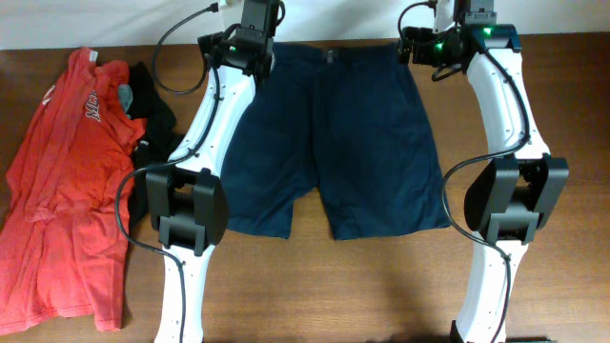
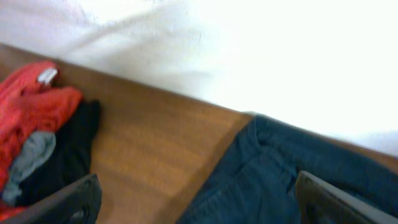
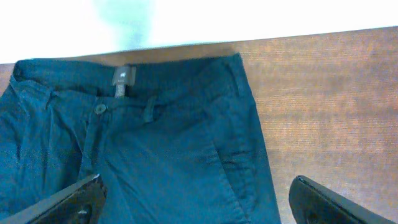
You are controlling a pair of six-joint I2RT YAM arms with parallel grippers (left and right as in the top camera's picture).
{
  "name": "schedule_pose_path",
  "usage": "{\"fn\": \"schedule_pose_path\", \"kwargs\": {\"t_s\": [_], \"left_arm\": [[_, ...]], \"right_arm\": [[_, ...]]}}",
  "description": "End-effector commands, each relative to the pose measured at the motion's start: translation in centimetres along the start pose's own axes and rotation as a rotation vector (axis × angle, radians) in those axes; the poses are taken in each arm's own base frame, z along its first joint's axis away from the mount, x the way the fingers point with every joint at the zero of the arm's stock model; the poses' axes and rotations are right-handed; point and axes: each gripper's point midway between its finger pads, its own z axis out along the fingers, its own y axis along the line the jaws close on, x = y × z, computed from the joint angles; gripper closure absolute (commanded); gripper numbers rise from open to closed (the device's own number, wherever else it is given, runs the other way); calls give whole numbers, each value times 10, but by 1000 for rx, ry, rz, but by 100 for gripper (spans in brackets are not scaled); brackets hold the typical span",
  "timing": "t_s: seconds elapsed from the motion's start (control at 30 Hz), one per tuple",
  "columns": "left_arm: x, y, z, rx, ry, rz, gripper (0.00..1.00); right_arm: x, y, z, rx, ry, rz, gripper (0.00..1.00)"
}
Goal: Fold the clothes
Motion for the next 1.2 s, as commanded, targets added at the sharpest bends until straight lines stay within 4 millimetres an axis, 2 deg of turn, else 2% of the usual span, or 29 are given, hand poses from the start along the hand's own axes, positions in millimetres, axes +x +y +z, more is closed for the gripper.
{"fn": "schedule_pose_path", "kwargs": {"t_s": [0.0, 0.17, 0.23, 0.27, 0.4, 0.53, 0.7, 0.87, 0.9, 1.0, 1.17], "left_arm": [[-13, 2, -2, -13, -42, 74, 1], [-15, 7, -13, -5, -9, 134, 1], [-12, 10, -25, 20, 36, 159, 1], [-10, 13, -45, 74, 97, 184, 1], [-14, 20, -81, 150, 151, 198, 1], [-22, 37, -123, 204, 184, 202, 1], [-19, 49, -166, 292, 247, 210, 1], [7, 51, -184, 359, 372, 238, 1], [19, 58, -186, 334, 425, 231, 1], [32, 73, -188, 286, 503, 199, 1], [34, 84, -184, 261, 524, 179, 1]], "right_arm": [[-4, 0, 0, 10, -17, -3, 1], [6, 1, -8, 12, 29, 15, 1], [15, 3, -20, 16, 70, 28, 1], [25, 7, -38, 20, 121, 45, 1], [37, 18, -71, 7, 179, 60, 1], [49, 27, -110, 10, 220, 69, 1], [64, 35, -147, 15, 265, 81, 1], [82, 40, -160, 18, 337, 91, 1], [90, 45, -161, 16, 367, 88, 1], [102, 53, -163, 24, 416, 70, 1], [116, 56, -162, 27, 474, 73, 1]]}}
